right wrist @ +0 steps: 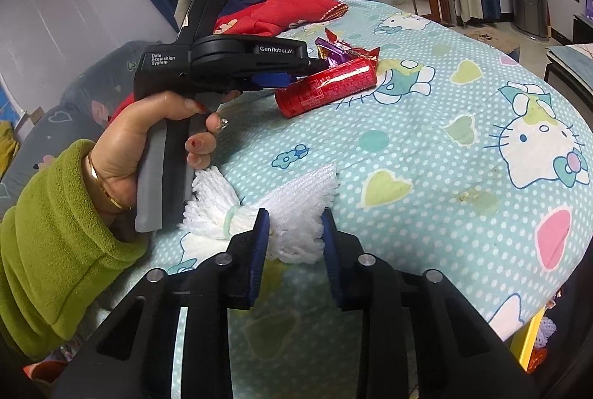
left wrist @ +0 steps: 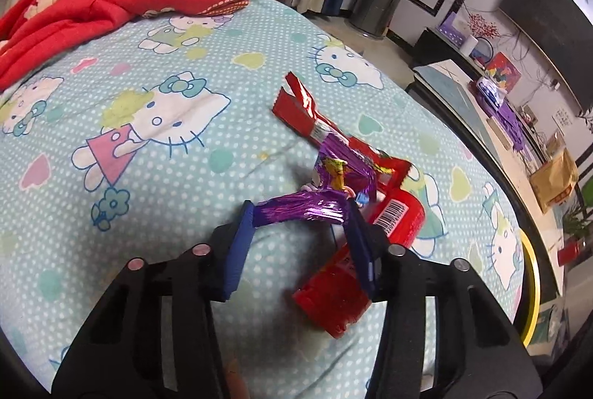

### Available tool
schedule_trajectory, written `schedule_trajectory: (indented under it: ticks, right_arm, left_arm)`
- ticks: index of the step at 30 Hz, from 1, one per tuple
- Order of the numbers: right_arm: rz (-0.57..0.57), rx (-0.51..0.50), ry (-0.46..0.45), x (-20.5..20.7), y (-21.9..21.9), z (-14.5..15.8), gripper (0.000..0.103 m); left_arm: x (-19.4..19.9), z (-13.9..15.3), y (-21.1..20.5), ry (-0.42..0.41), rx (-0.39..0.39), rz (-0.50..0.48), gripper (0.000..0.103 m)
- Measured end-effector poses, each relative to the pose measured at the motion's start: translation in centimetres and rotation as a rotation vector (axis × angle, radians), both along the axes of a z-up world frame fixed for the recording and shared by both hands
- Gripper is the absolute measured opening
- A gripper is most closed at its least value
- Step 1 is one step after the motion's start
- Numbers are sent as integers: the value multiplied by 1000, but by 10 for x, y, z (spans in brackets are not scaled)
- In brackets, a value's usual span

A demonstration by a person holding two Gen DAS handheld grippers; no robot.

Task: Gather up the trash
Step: 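Grasp the purple wrapper with the left tool while the right tool grasps the white mesh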

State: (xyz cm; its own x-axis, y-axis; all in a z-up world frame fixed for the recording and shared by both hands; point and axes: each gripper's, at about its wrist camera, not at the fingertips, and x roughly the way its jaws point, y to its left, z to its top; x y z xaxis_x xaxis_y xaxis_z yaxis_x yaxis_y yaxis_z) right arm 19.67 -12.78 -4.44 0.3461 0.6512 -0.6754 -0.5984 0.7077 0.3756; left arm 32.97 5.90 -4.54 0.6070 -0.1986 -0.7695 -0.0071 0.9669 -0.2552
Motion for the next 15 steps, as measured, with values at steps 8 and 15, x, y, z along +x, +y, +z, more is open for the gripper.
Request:
schedule_trajectory:
  ticks: [8, 15]
  right_arm:
    - [2, 2, -7, -6, -5, 5, 18]
    - [-32, -7, -30, -1, -18, 11, 16]
  left_arm:
    - [-26, 9, 3, -38, -47, 16, 36]
    - [-64, 38, 8, -141, -67, 56, 36]
